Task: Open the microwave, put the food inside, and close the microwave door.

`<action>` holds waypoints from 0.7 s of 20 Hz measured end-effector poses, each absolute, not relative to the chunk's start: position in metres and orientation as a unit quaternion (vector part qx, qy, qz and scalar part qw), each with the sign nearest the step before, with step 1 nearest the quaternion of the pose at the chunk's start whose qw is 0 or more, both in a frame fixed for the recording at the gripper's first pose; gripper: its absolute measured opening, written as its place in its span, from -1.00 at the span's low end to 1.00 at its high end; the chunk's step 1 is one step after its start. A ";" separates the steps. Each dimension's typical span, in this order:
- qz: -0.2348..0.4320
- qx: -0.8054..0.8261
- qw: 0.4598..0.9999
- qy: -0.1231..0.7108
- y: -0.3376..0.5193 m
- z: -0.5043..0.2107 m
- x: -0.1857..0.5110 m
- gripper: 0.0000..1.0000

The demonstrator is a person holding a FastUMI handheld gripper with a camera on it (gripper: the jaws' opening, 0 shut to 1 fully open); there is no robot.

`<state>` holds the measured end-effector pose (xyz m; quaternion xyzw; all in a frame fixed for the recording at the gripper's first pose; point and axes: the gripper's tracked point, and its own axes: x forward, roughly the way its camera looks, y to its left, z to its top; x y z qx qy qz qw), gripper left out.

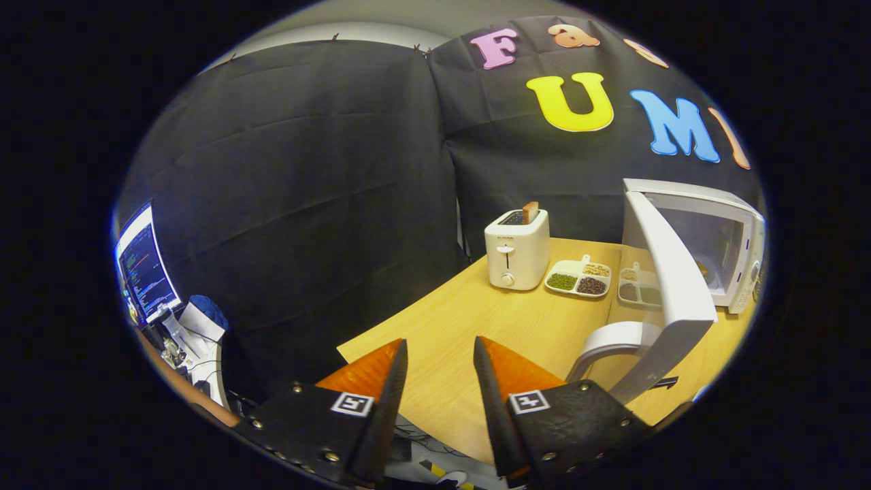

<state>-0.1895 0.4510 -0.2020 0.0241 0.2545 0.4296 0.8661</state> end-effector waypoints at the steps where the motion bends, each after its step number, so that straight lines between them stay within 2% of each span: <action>1: 0.425 0.022 0.869 0.255 0.450 -0.204 -0.188 -0.12; 3: 0.429 0.016 0.864 0.265 0.452 -0.210 -0.192 -0.44; 4: 0.422 0.000 0.867 0.265 0.449 -0.215 -0.191 -0.44; 5: 0.385 -0.008 0.887 0.256 0.449 -0.223 -0.171 -1.00; 14: 0.375 -0.005 0.883 0.283 0.424 -0.229 -0.167 -0.99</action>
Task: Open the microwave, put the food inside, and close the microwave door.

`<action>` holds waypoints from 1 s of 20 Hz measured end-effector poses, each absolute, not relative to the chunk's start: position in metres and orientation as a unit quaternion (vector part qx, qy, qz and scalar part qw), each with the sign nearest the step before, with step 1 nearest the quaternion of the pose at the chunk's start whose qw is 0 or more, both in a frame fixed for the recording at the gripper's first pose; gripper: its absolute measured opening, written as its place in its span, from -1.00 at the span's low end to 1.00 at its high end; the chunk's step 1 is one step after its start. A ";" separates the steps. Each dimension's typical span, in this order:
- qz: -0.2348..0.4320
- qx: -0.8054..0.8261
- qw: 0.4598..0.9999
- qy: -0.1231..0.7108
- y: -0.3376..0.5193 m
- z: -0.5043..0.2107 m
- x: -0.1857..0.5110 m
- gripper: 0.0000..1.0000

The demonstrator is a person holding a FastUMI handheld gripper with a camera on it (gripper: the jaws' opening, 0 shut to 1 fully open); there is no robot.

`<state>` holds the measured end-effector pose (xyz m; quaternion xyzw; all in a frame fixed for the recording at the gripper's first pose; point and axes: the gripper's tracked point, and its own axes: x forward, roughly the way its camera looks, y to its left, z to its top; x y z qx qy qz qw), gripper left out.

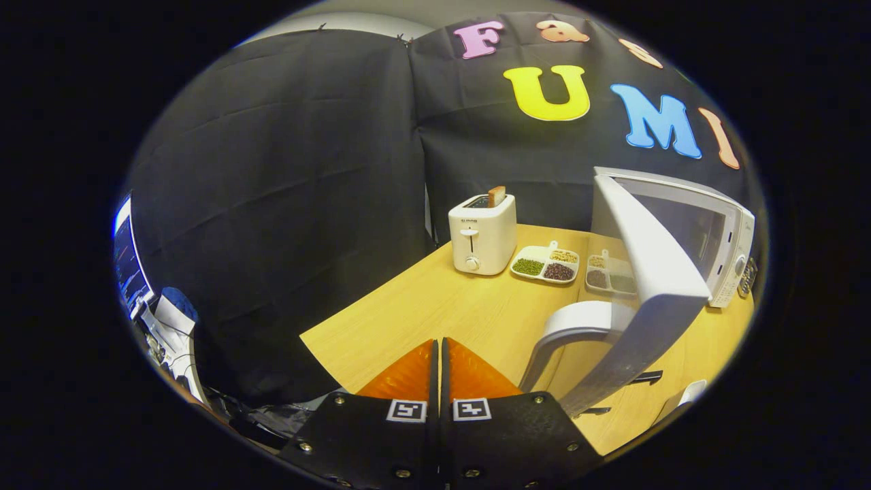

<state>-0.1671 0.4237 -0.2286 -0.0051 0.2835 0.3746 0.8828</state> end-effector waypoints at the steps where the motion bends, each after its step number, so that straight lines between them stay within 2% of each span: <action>1: 0.370 -0.007 0.885 0.283 0.419 -0.228 -0.164 -1.00; 20: 0.362 -0.024 0.884 0.293 0.333 -0.221 -0.146 -1.00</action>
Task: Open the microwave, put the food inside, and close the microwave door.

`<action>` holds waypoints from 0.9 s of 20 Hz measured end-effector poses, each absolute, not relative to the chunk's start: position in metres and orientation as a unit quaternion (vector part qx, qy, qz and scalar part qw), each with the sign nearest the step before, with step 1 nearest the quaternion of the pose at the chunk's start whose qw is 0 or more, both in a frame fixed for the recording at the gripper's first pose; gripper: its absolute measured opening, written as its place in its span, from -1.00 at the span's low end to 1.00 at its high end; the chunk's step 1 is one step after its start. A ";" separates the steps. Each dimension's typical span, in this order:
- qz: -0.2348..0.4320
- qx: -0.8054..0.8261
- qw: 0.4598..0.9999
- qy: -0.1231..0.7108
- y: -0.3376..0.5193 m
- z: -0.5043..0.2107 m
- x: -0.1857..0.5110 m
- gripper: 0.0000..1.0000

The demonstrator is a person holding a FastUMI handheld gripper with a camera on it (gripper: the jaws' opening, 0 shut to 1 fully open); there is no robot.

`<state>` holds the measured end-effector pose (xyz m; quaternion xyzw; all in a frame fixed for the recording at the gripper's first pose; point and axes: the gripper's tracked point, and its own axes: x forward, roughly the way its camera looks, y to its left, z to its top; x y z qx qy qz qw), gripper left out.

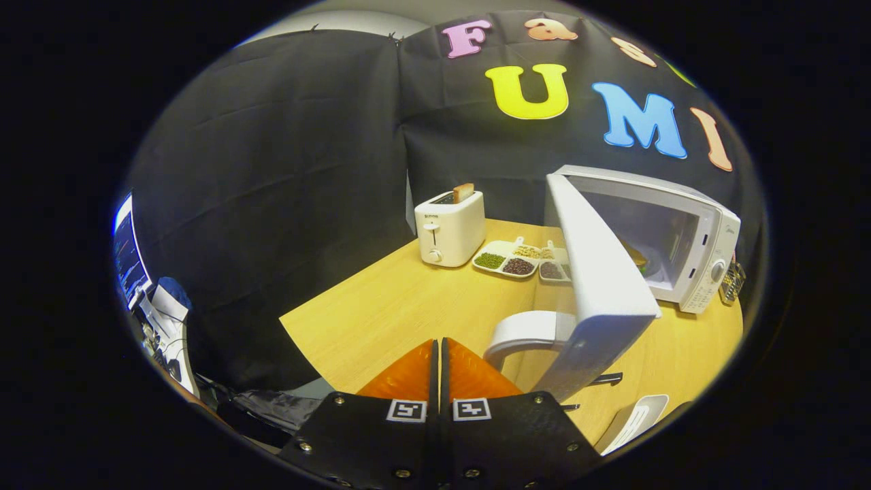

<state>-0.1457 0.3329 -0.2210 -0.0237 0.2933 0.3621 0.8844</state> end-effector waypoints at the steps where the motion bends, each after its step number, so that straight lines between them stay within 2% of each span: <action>1: 0.357 -0.024 0.886 0.295 0.326 -0.221 -0.142 -0.99; 18: 0.267 -0.014 0.918 0.293 0.227 -0.219 -0.075 -1.00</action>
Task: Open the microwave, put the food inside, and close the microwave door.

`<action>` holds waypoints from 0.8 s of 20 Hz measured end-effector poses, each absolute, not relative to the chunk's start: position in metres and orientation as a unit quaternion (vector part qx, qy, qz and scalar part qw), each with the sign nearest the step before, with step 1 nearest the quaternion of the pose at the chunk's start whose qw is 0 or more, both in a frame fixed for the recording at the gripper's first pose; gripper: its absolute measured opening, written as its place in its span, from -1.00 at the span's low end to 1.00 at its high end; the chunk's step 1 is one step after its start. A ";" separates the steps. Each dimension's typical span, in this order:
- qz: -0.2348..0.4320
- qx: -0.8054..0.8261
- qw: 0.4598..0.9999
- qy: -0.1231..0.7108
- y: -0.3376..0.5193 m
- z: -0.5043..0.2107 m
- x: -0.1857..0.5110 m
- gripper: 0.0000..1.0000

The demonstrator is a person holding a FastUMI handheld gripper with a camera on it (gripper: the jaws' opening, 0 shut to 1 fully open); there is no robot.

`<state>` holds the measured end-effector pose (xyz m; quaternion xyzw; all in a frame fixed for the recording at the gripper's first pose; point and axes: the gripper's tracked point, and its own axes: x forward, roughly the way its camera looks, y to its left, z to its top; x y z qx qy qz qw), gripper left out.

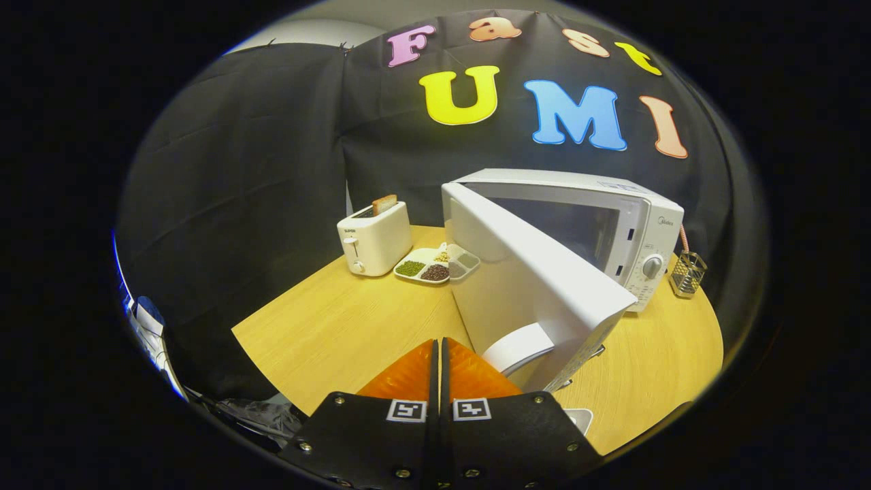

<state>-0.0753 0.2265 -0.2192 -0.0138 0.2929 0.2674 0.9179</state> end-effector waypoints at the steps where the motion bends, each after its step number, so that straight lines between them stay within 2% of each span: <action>1: 0.264 -0.014 0.919 0.292 0.222 -0.219 -0.072 -1.00; 16: 0.218 -0.033 0.931 0.290 0.153 -0.225 0.000 -1.00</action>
